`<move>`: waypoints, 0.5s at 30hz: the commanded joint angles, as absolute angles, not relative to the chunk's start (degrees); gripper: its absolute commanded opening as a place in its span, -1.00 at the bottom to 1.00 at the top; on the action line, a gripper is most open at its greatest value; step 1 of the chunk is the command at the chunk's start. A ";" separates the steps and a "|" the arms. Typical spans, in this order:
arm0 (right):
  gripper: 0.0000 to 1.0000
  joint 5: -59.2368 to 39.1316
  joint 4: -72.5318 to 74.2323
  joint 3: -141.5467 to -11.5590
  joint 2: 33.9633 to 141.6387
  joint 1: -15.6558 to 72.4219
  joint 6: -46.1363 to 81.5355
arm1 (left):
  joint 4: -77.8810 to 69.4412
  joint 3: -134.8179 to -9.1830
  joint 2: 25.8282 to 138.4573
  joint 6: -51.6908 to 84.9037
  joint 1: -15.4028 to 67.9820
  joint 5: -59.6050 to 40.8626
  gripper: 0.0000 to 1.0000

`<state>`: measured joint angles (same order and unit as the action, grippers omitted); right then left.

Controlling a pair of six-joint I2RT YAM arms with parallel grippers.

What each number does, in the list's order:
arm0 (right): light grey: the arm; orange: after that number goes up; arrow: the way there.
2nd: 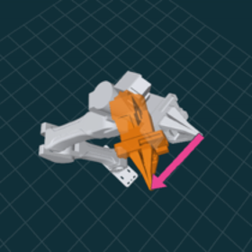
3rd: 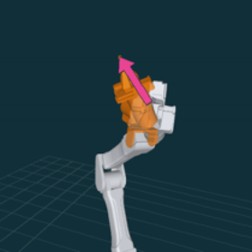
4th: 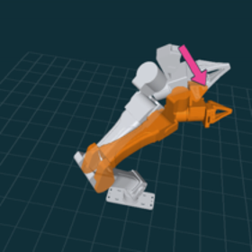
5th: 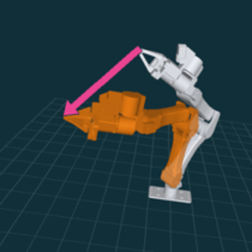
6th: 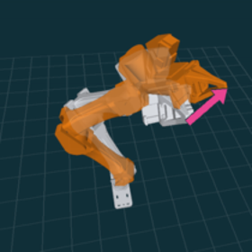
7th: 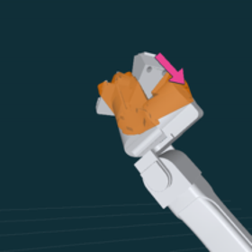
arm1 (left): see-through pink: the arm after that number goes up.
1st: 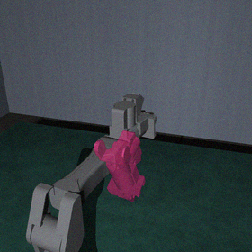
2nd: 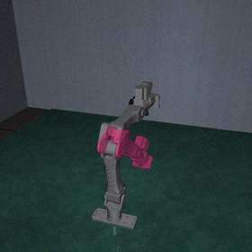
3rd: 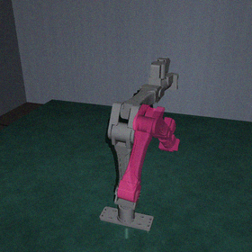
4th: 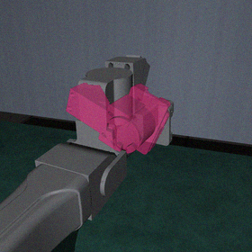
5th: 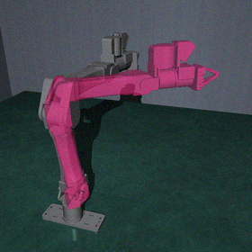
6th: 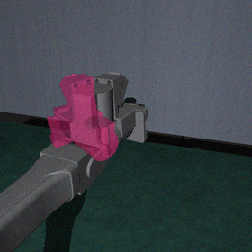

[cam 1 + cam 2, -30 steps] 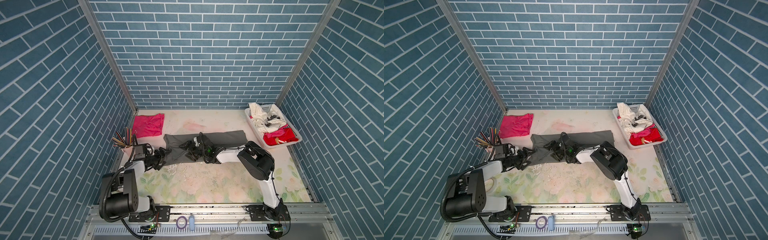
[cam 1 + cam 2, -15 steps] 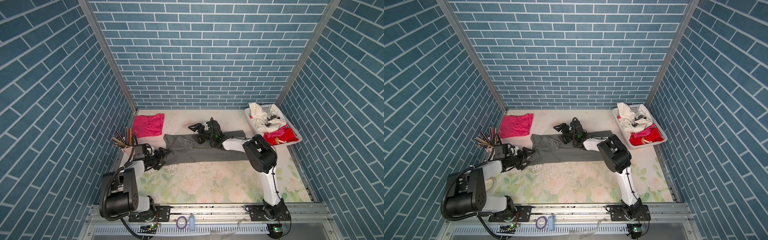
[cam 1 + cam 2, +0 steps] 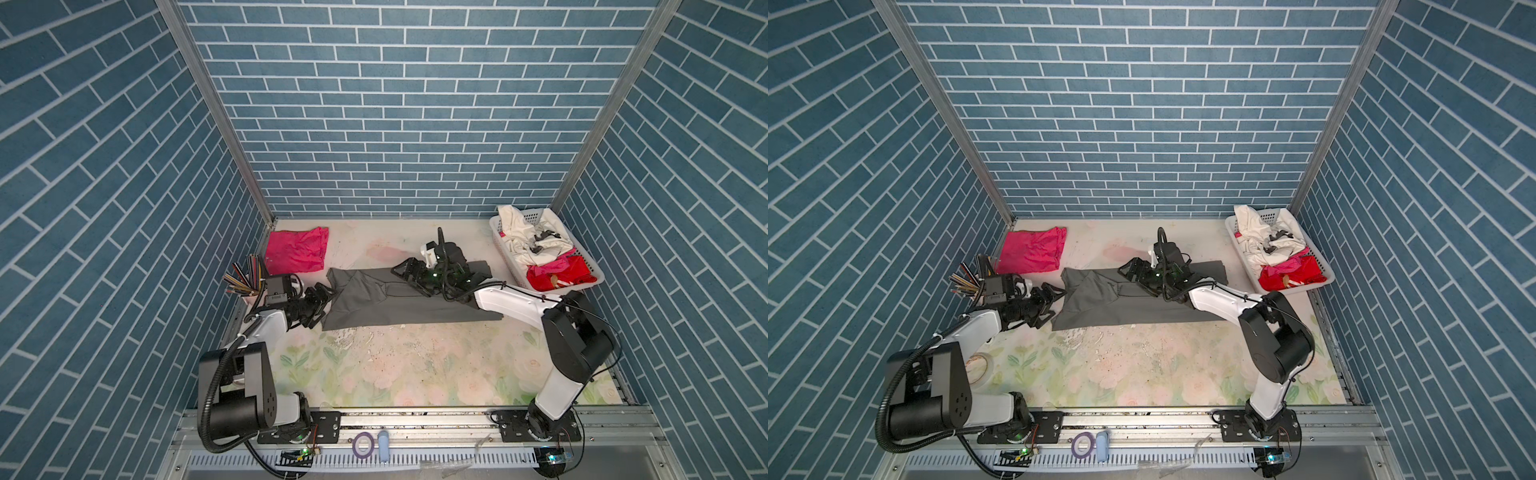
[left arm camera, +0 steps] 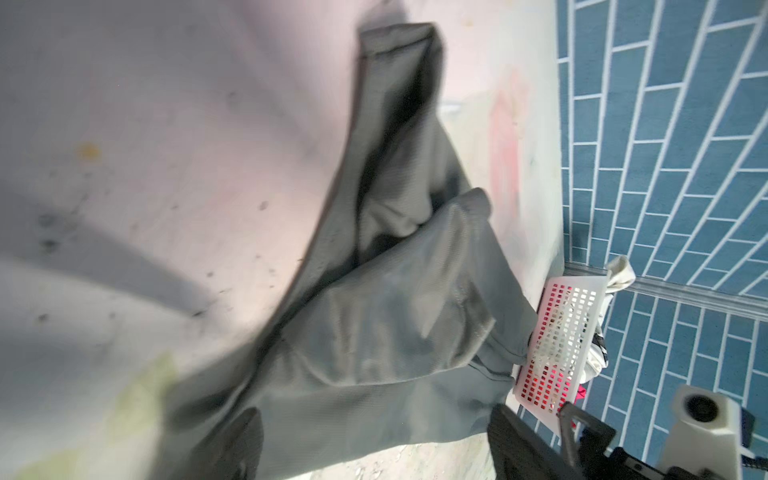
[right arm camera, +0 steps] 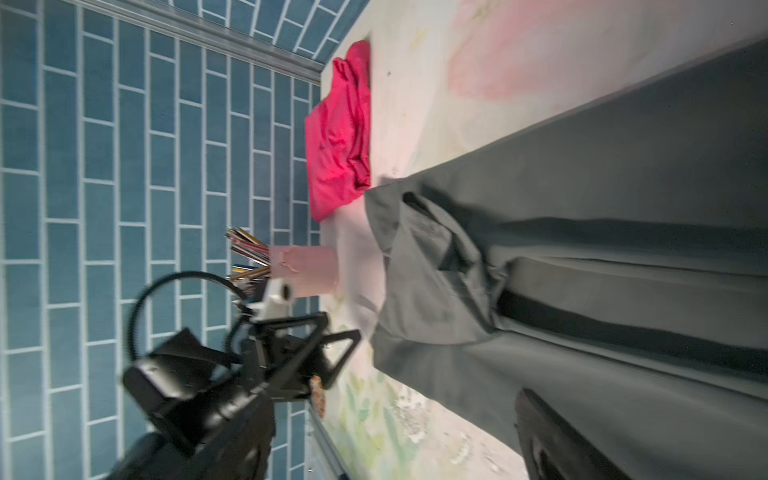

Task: Fold and stack the t-shirts

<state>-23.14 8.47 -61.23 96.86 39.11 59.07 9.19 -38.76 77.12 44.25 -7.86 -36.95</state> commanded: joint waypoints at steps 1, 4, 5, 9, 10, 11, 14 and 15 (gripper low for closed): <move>0.82 -18.57 -2.47 -53.57 90.85 34.62 48.69 | 12.24 -42.70 75.15 44.44 -1.80 -32.59 0.73; 0.83 -13.19 -8.67 -47.81 84.63 28.93 44.96 | 7.68 -43.15 76.91 48.11 3.94 -31.57 0.73; 0.83 -12.16 -9.72 -45.98 82.96 26.60 43.51 | 6.29 -43.32 78.26 49.00 5.60 -31.26 0.73; 0.83 -14.19 -9.55 -41.05 79.89 19.94 40.62 | 2.00 -43.94 83.68 51.25 10.27 -30.92 0.73; 0.83 -14.33 -9.81 -40.74 80.10 18.67 39.92 | 1.09 -43.95 84.82 51.69 10.98 -30.62 0.73; 0.84 -14.37 -9.92 -40.53 80.60 17.56 39.05 | 0.16 -43.86 85.80 51.98 11.52 -30.44 0.73; 0.84 -15.74 -10.77 -40.87 82.90 14.05 36.74 | -1.17 -43.69 88.12 52.21 11.99 -30.07 0.73; 0.84 -16.20 -10.56 -40.79 83.62 13.08 36.28 | -1.44 -43.61 88.83 52.13 11.96 -30.13 0.73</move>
<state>-15.29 -8.75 -40.77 82.15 15.03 41.21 1.61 -43.57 87.81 51.03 11.68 -31.62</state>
